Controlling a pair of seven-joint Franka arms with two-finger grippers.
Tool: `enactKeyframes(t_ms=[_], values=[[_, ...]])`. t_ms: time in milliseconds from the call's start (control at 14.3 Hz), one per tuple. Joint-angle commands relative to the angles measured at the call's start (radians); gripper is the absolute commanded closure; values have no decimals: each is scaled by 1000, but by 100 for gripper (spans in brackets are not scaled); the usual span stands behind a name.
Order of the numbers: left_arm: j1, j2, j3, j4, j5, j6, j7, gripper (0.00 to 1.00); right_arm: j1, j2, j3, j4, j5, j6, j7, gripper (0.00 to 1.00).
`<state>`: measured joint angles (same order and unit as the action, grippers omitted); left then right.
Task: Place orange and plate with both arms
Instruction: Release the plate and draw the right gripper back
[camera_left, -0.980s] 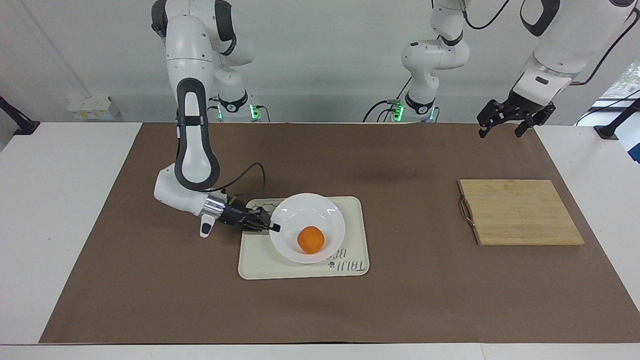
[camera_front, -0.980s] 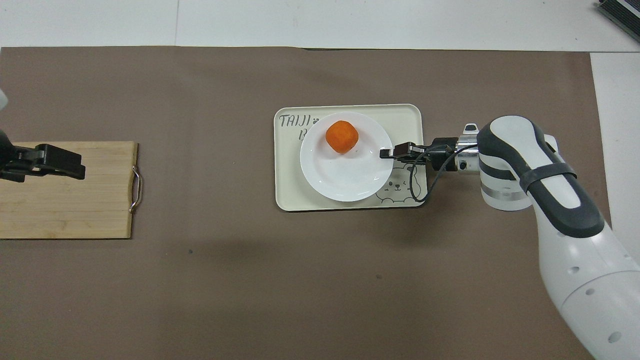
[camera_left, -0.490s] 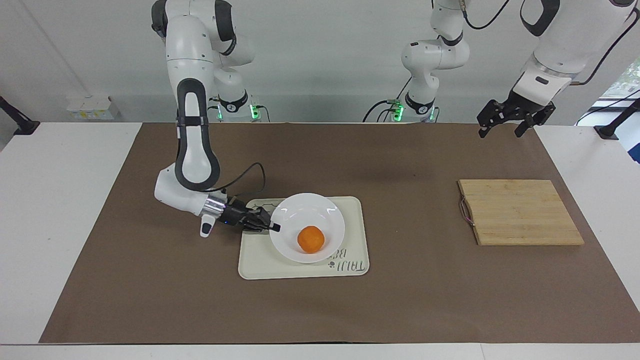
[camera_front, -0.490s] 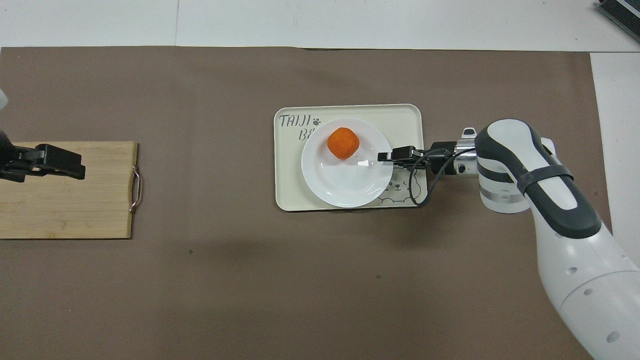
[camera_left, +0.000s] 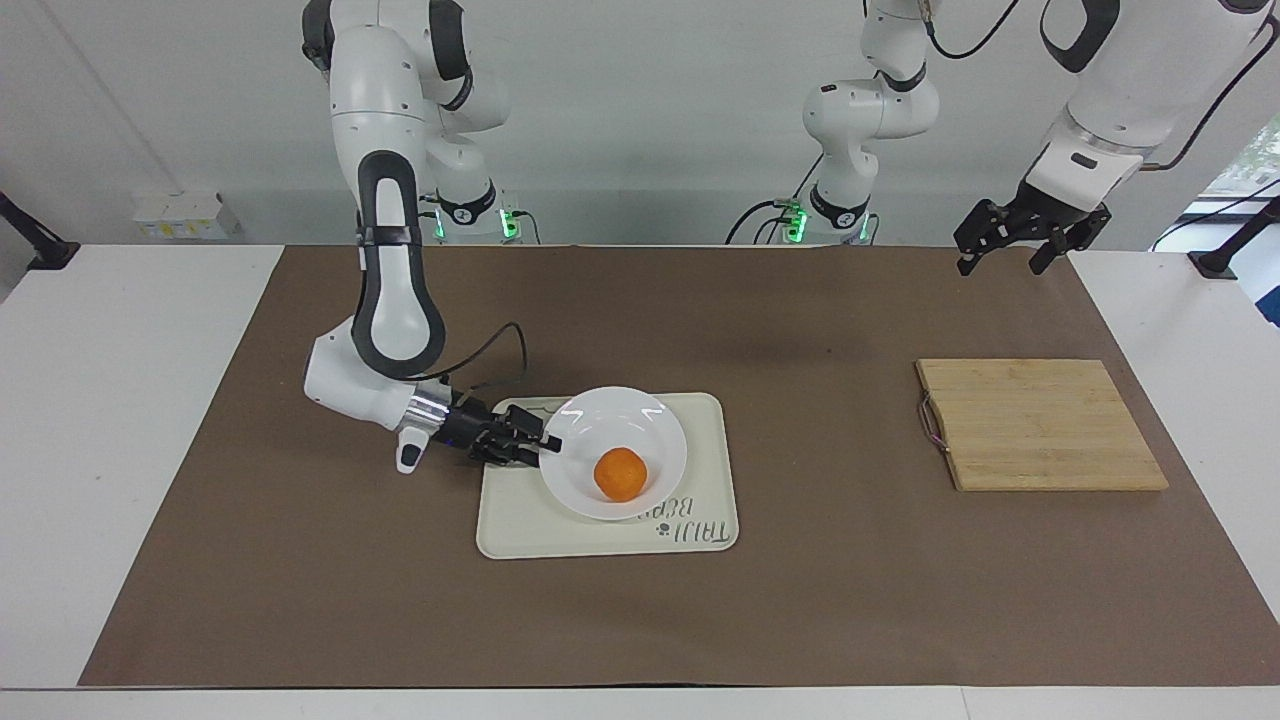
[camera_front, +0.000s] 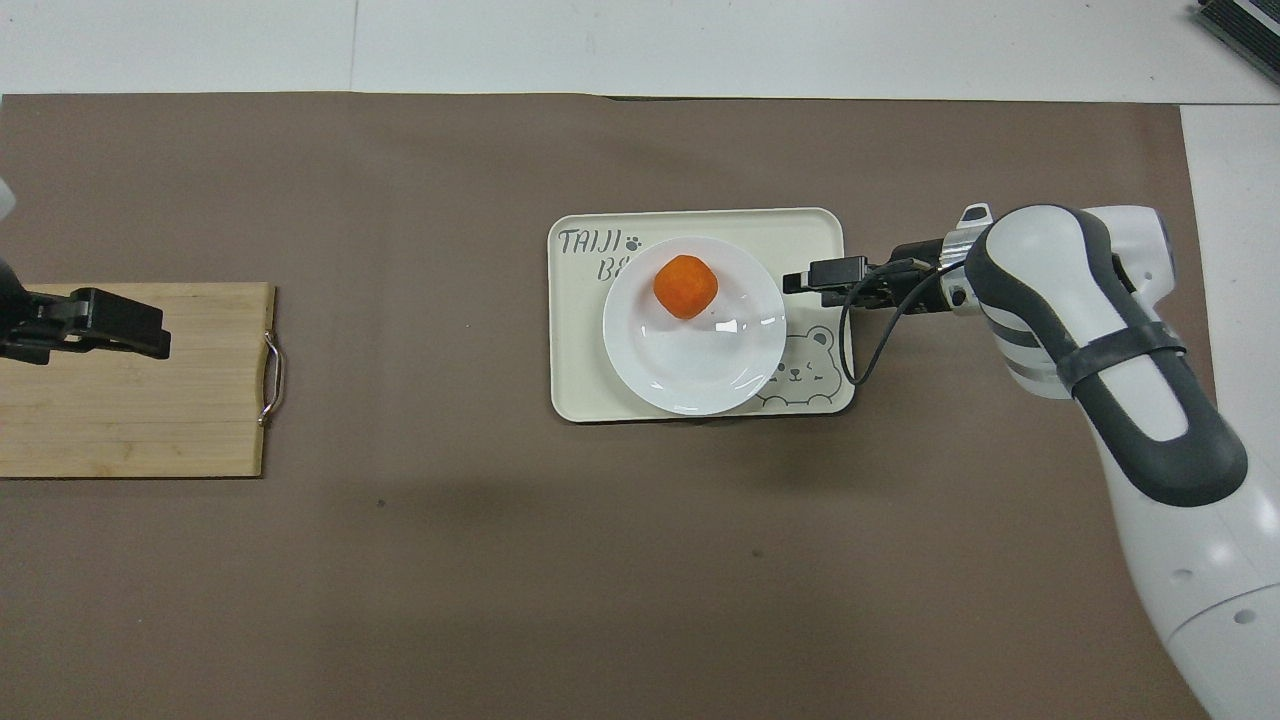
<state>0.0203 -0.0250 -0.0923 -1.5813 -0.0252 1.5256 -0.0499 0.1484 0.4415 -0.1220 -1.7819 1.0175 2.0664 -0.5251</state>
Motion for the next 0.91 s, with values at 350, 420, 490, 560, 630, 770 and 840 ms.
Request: enactKeyframes(t_ms=[350,420,490,560,630,770,840], values=[[4,10,0,27,-12,-27,-10,0,2,-168,-8,36,-529,-8,562,0],[3,10,0,27,-12,-27,-10,0,2,-190,-4,36,-578,-12,645,0],[4,10,0,27,-12,-27,-10,0,3,-207,-2,36,-623,-26,698,0],[4,10,0,27,-12,-27,-10,0,5,-220,-2,36,-663,-57,730,0],[4,10,0,27,-12,-27,-10,0,3,-233,-8,36,-707,-93,732,0],[3,10,0,27,-12,-27,-10,0,-7,-273,-7,35,-840,-150,723,0],[4,10,0,27,-12,-27,-10,0,-10,-289,-8,35,-891,-166,720,0]])
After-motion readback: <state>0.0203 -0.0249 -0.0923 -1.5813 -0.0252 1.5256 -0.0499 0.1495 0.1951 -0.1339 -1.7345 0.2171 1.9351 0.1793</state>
